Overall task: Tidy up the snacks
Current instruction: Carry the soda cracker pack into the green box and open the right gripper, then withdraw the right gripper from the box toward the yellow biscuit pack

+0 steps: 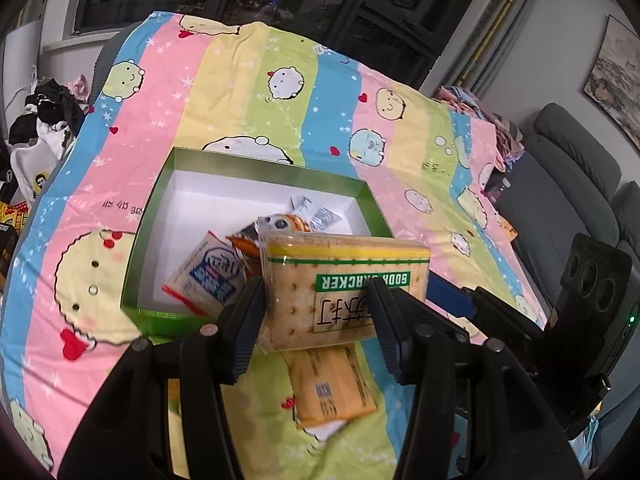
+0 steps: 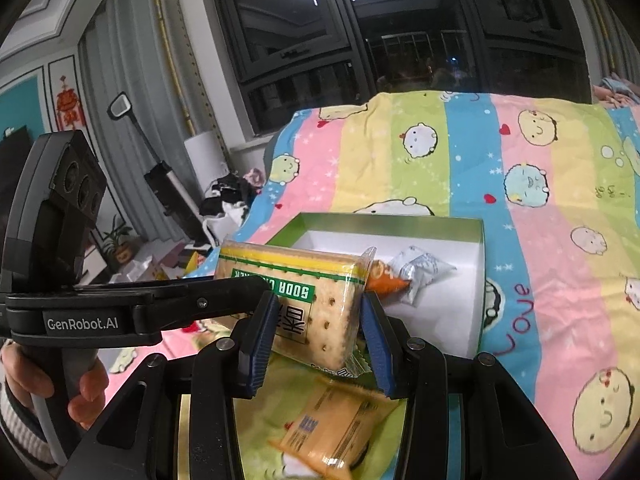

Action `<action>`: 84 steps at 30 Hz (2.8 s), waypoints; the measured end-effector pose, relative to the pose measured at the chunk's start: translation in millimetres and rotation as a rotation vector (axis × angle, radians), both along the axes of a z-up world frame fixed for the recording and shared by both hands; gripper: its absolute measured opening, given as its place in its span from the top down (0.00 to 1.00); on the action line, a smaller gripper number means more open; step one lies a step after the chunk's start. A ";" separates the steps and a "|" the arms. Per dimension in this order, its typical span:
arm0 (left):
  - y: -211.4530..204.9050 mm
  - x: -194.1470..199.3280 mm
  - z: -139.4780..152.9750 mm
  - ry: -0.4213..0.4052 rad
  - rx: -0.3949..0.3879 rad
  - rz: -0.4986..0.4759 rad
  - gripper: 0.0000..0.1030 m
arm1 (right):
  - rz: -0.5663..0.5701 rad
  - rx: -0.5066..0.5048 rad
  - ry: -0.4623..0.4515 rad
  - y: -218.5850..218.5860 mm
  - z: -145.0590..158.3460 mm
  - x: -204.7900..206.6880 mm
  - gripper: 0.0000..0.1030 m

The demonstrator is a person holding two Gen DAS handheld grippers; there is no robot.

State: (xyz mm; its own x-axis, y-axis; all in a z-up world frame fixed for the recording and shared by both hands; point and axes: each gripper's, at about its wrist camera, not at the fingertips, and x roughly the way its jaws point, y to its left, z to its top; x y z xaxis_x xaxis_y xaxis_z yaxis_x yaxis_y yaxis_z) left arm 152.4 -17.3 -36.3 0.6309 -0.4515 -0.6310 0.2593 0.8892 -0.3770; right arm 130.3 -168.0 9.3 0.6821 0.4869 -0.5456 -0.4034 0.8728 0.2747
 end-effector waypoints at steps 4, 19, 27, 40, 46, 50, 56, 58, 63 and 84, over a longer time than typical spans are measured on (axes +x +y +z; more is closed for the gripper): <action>3.3 20.2 -4.7 0.007 0.002 0.004 0.50 | -0.002 -0.007 0.010 3.1 -6.9 19.9 0.56; 22.1 77.8 -52.4 0.149 -0.058 0.040 0.49 | 0.008 -0.053 0.123 19.8 -47.0 76.4 0.56; 22.8 83.4 -62.8 0.195 -0.074 0.050 0.49 | 0.006 -0.087 0.177 22.4 -58.3 84.7 0.56; 24.2 84.4 -60.6 0.217 -0.043 0.086 0.40 | -0.016 -0.071 0.202 23.4 -58.8 82.7 0.56; 37.5 70.6 -39.3 0.167 -0.093 0.101 0.26 | -0.027 -0.047 0.186 17.8 -46.0 72.3 0.52; 49.9 53.0 -21.2 0.126 -0.095 0.116 0.22 | -0.039 -0.023 0.177 10.8 -37.5 59.8 0.49; 73.8 16.5 -10.2 0.097 -0.111 0.157 0.14 | -0.053 0.006 0.183 -1.4 -31.5 35.5 0.41; 81.4 4.2 -10.3 0.097 -0.117 0.176 0.14 | -0.057 0.011 0.190 -5.6 -30.6 25.6 0.40; 99.6 -25.2 -15.9 0.111 -0.121 0.231 0.09 | -0.060 0.031 0.220 -14.7 -30.7 4.1 0.34; 96.4 -112.4 -24.4 0.068 0.102 0.330 0.03 | 0.041 0.038 0.281 3.9 -35.8 -68.9 0.32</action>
State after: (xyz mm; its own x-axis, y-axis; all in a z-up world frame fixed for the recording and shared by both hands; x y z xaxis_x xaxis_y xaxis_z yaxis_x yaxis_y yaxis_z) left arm 39.9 79.1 -60.6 0.6869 -0.1633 -0.7081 -0.0708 0.9548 -0.2888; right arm 61.4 -164.1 -26.4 0.4856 0.5350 -0.6913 -0.3415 0.8441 0.4133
